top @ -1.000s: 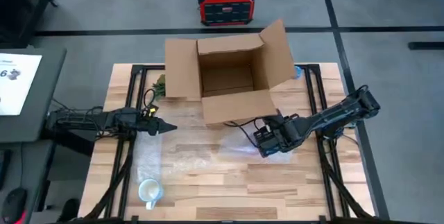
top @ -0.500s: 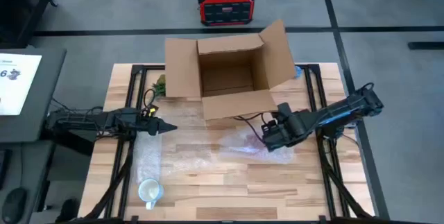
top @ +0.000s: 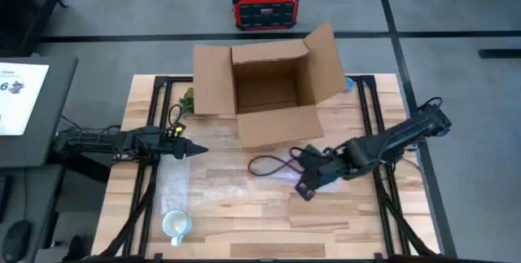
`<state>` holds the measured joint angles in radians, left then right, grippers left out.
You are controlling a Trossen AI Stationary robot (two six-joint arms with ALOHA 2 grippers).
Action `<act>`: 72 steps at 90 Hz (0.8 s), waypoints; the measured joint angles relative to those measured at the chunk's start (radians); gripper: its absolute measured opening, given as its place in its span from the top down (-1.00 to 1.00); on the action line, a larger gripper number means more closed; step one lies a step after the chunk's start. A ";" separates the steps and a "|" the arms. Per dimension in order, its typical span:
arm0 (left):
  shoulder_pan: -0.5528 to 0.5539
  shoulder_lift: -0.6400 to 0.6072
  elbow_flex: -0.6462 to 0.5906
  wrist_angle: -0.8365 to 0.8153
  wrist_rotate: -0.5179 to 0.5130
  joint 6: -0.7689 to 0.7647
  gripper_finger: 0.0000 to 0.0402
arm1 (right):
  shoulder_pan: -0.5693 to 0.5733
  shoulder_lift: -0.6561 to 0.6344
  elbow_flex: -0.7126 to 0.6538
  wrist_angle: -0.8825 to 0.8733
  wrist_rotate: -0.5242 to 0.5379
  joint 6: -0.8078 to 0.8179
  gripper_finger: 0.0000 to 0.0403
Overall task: Wrap mug
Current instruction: Wrap the red mug with bubble wrap
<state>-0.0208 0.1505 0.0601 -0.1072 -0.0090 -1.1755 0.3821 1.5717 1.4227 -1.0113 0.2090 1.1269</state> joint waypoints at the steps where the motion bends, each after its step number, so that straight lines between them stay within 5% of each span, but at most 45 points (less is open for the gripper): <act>1: 0.000 0.000 0.000 0.000 0.000 0.000 1.00 | -0.007 0.008 0.000 0.001 0.001 -0.001 0.64; 12: 0.000 0.000 0.000 0.000 -0.001 -0.004 1.00 | -0.074 0.086 0.000 -0.009 -0.019 -0.010 0.95; 49: 0.000 0.000 0.000 0.000 -0.002 -0.018 1.00 | -0.156 0.345 0.003 -0.053 -0.175 -0.101 1.00; 72: 0.000 0.000 0.000 0.001 -0.002 -0.026 1.00 | -0.147 0.328 0.031 -0.079 -0.222 -0.140 1.00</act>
<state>-0.0208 0.1505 0.0600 -0.1066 -0.0113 -1.2015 0.2353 1.8995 1.4533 -1.0901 -0.0132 0.9867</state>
